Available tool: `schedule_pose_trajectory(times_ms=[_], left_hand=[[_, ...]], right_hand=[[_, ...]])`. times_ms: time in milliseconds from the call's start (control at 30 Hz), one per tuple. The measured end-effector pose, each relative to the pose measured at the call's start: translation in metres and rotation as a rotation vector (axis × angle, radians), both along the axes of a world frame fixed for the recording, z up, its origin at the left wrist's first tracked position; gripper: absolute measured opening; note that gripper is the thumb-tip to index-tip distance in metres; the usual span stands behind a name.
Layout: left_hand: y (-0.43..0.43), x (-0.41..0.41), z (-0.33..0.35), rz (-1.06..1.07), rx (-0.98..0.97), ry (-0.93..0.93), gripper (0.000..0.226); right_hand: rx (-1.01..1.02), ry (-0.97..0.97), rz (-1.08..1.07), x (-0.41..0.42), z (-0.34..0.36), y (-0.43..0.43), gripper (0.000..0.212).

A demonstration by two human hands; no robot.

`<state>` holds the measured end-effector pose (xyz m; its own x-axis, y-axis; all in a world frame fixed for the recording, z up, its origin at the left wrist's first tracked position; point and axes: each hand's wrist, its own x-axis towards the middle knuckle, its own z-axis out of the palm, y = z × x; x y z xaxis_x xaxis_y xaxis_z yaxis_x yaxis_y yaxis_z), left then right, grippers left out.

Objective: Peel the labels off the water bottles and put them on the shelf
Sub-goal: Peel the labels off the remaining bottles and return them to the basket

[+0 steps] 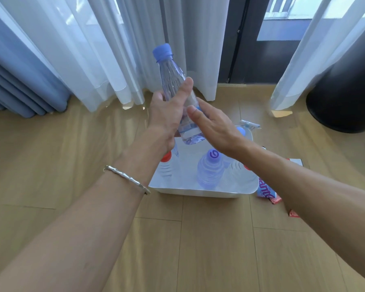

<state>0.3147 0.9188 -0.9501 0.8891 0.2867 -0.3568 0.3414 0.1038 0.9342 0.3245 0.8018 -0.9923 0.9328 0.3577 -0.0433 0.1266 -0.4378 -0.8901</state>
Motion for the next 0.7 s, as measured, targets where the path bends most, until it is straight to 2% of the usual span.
schedule_pose_trajectory(times_ms=[100, 300, 533, 633, 700], left_hand=[[0.001, 0.001, -0.003, 0.012, -0.007, 0.008, 0.041], [0.005, 0.004, -0.005, 0.033, -0.065, 0.050, 0.052], [0.002, 0.010, 0.001, 0.121, -0.097, -0.009, 0.053], [0.005, 0.012, 0.002, 0.132, -0.075, -0.056, 0.049], [0.010, 0.011, 0.003, 0.106, -0.094, -0.079, 0.049]], right_hand=[[-0.076, 0.018, 0.009, 0.003, -0.002, 0.002, 0.079], [-0.064, -0.125, -0.021, -0.002, 0.002, -0.001, 0.044], [-0.087, -0.255, -0.145, 0.010, 0.011, -0.003, 0.039], [-0.010, -0.171, -0.170, 0.018, 0.013, -0.003, 0.039], [0.223, 0.055, -0.172, 0.022, 0.017, -0.007, 0.034]])
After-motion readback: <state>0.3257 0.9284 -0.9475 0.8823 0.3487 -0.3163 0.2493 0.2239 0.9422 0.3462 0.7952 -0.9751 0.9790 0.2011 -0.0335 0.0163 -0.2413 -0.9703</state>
